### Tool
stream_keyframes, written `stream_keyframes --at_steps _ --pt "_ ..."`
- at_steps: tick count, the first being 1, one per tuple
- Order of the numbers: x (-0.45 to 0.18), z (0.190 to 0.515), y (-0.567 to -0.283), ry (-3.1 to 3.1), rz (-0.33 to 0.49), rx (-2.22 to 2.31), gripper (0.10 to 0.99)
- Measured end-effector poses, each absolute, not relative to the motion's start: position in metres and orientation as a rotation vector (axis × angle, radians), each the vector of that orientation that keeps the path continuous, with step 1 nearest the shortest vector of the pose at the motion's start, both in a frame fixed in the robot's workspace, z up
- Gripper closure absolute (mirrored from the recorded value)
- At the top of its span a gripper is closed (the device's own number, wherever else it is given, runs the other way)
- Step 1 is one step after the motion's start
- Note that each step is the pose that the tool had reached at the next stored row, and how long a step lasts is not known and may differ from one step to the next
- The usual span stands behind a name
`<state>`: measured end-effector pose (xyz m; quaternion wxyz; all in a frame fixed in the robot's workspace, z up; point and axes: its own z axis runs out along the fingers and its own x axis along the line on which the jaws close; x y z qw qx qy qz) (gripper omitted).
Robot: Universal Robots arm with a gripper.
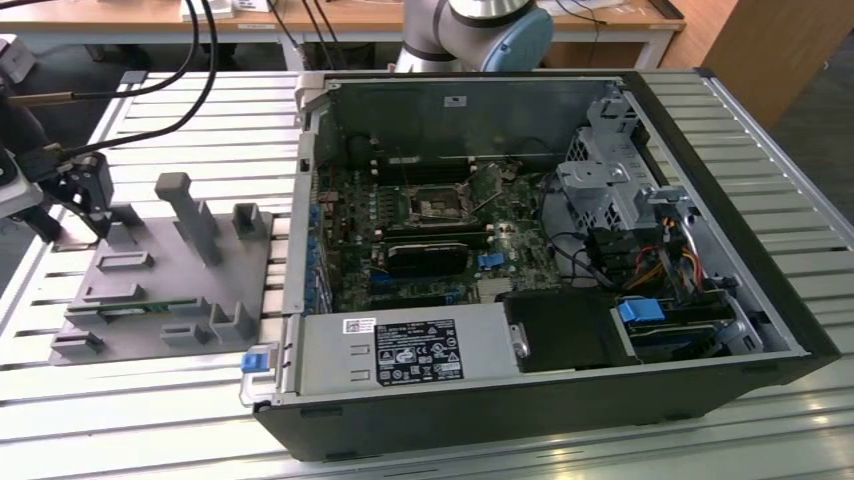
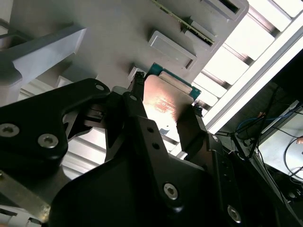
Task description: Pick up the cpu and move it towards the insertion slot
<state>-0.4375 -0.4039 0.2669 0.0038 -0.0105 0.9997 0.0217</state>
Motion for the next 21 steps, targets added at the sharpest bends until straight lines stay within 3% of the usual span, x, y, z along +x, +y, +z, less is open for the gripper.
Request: stream_keyframes --at_steps 21 --pt "-0.4375 0.2731 -0.4038 3.133 0.068 -0.033 0.561"
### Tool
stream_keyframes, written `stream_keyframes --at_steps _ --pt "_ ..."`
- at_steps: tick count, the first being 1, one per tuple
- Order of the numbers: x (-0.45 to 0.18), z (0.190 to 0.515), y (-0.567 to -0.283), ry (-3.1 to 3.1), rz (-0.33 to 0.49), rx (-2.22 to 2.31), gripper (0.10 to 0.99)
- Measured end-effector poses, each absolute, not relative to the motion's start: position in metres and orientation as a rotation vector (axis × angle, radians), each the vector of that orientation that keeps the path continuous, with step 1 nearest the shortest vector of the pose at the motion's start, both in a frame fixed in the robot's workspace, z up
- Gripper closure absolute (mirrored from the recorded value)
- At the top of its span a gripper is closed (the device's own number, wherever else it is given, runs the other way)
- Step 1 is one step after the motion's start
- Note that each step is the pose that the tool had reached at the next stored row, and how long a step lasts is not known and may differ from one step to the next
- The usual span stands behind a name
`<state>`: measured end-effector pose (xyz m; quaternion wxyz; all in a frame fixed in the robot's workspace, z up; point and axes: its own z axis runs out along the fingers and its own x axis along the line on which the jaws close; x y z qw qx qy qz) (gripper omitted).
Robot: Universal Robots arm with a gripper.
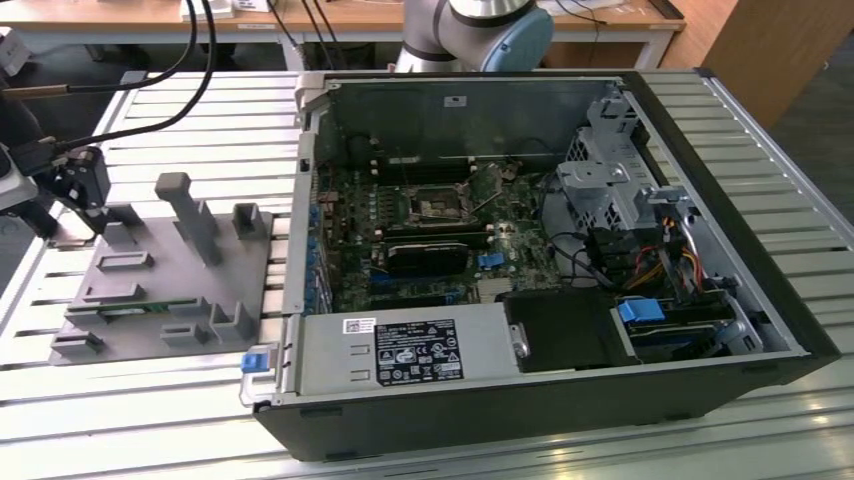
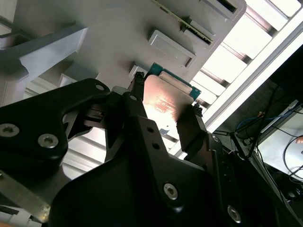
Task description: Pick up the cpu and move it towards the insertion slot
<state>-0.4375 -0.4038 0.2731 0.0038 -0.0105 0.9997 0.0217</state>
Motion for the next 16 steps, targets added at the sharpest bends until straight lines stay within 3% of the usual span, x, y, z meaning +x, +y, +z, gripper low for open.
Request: stream_keyframes --at_steps 16 --pt "-0.4375 0.2775 -0.4038 3.133 0.068 -0.033 0.561"
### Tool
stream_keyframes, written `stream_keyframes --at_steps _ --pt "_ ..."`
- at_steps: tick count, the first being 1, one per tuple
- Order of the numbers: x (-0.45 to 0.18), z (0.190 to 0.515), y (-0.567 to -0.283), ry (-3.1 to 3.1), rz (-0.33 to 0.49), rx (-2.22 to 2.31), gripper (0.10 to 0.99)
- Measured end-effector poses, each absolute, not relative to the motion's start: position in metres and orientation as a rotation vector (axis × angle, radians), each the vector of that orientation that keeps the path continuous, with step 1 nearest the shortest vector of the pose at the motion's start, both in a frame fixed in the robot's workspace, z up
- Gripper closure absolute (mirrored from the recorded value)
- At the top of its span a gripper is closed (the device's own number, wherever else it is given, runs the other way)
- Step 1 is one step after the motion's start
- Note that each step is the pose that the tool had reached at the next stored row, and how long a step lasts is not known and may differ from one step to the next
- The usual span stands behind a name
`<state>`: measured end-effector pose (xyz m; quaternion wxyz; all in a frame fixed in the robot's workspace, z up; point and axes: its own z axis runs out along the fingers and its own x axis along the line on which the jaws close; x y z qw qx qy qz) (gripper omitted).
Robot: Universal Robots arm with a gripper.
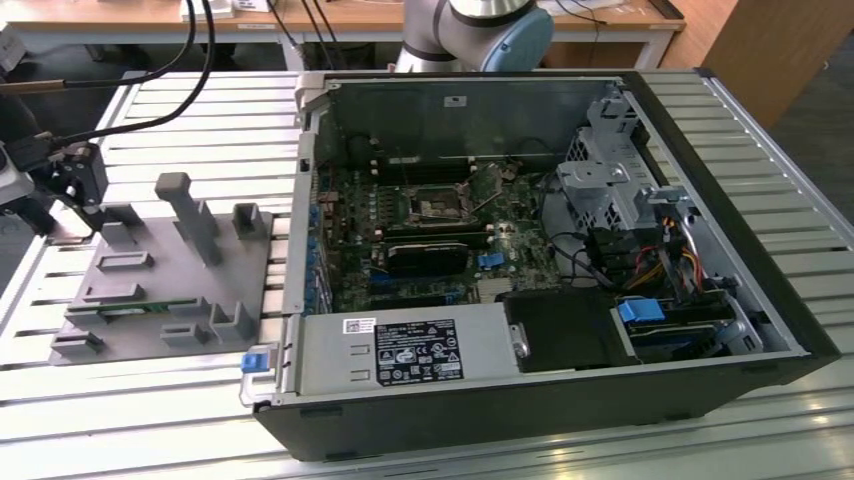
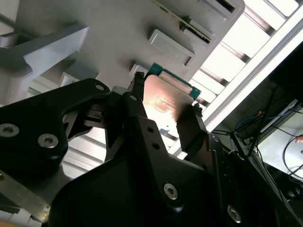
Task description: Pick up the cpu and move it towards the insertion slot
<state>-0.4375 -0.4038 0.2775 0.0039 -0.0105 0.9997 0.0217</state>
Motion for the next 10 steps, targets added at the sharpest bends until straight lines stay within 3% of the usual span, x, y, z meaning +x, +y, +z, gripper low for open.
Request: stream_keyframes --at_steps 10 --pt "-0.4375 0.2813 -0.4036 3.133 0.068 -0.033 0.561"
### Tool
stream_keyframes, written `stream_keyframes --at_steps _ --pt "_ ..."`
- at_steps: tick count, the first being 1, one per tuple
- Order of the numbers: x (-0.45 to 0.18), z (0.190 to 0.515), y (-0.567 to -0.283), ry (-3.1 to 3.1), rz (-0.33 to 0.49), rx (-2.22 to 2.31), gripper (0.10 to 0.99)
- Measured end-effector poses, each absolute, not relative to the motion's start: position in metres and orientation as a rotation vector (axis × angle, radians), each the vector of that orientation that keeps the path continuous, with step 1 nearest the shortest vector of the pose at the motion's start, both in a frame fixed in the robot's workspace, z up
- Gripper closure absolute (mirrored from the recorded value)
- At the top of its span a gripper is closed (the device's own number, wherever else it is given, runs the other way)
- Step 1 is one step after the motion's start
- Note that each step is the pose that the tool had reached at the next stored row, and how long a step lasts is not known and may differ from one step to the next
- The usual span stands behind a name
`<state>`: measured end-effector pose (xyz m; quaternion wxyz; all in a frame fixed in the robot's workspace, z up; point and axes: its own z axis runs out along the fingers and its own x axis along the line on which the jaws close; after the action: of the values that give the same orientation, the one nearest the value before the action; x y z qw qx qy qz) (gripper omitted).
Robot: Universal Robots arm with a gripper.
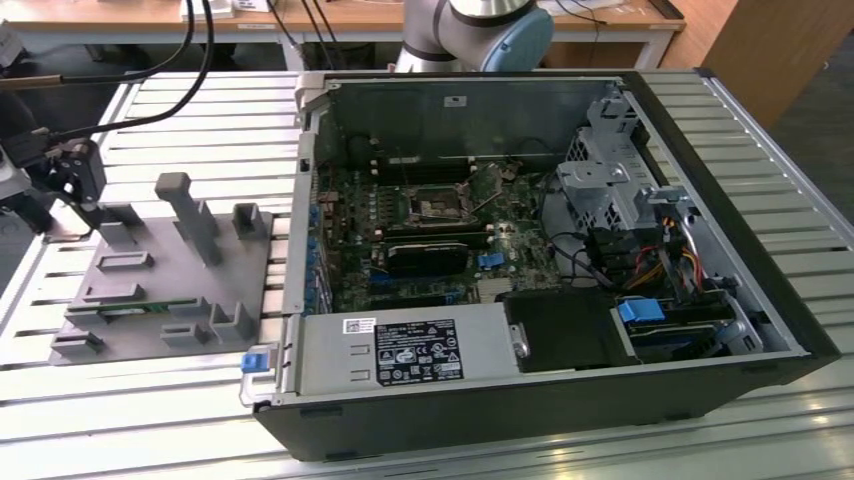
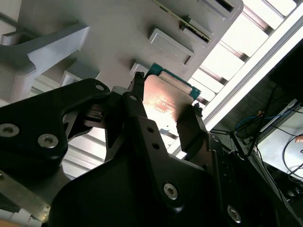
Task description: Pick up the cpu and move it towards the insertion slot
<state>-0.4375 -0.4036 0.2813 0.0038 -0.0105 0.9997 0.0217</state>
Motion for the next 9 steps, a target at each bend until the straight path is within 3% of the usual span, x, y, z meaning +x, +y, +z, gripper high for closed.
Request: stream_keyframes --at_steps 9 --pt "-0.4375 0.2864 -0.4035 3.133 0.068 -0.033 0.561"
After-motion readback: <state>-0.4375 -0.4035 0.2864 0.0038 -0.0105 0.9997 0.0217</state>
